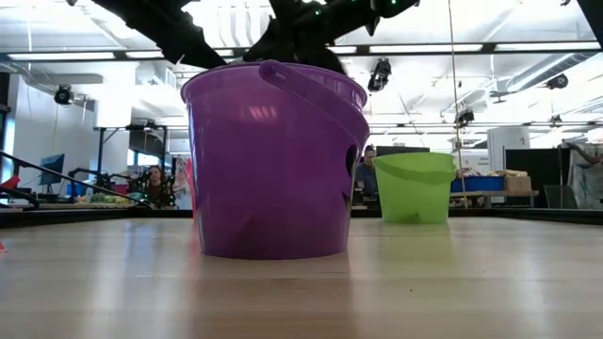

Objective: Sort candy
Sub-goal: Put the white-blue chocolate into the green bucket

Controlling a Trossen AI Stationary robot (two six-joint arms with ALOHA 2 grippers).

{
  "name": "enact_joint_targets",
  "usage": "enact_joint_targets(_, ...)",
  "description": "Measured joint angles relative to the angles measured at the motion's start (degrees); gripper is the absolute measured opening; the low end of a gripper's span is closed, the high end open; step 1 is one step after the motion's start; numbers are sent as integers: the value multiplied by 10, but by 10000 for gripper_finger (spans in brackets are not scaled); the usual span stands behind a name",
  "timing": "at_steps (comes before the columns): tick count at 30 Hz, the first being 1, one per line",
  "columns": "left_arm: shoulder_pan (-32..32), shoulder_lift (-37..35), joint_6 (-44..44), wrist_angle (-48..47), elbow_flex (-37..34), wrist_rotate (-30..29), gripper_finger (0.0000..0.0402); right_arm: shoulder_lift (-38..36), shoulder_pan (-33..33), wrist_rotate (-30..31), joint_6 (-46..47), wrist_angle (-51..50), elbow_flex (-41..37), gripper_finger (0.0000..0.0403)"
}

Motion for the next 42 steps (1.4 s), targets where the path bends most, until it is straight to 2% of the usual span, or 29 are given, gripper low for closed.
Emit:
enact_joint_targets(2, 0, 0, -2, 0, 0, 1, 2, 0, 0, 0, -5, 0, 0, 29)
enact_joint_targets(8, 0, -1, -16, -3, 0, 1, 40, -6, -1, 0, -3, -10, 0, 29)
enact_joint_targets(11, 0, -6, -84, -40, 0, 3, 69, -14, -7, 2, -6, -52, 1, 29)
enact_joint_targets(13, 4, -10, -136, -75, -1, 21, 86, -21, -18, 8, 0, -123, 9, 29)
enact_joint_targets(15, 9, -11, -195, -108, -1, 36, 96, -23, -31, 42, 10, -213, 24, 29)
enact_joint_targets(19, 9, -12, -277, -167, -1, 50, 103, -23, -57, 177, 31, -443, 61, 29)
enact_joint_targets(22, 9, -12, -313, -188, -1, 67, 104, -24, -81, 265, 101, -597, 79, 29)
enact_joint_targets(26, 9, -12, -341, -195, -1, 88, 104, -24, -122, 263, 186, -726, 73, 29)
enact_joint_targets(32, 9, -12, -357, -197, -1, 90, 97, -23, -131, 260, 198, -727, 41, 29)
enact_joint_targets(35, 12, -15, -418, -212, -1, 91, 91, -23, -132, 261, 198, -715, 29, 35)
enact_joint_targets(38, 20, -33, -513, -228, -1, 97, 80, -23, -132, 260, 199, -711, 18, 56)
enact_joint_targets(42, 19, -68, -542, -230, -1, 106, 69, -23, -132, 260, 195, -706, 12, 93)
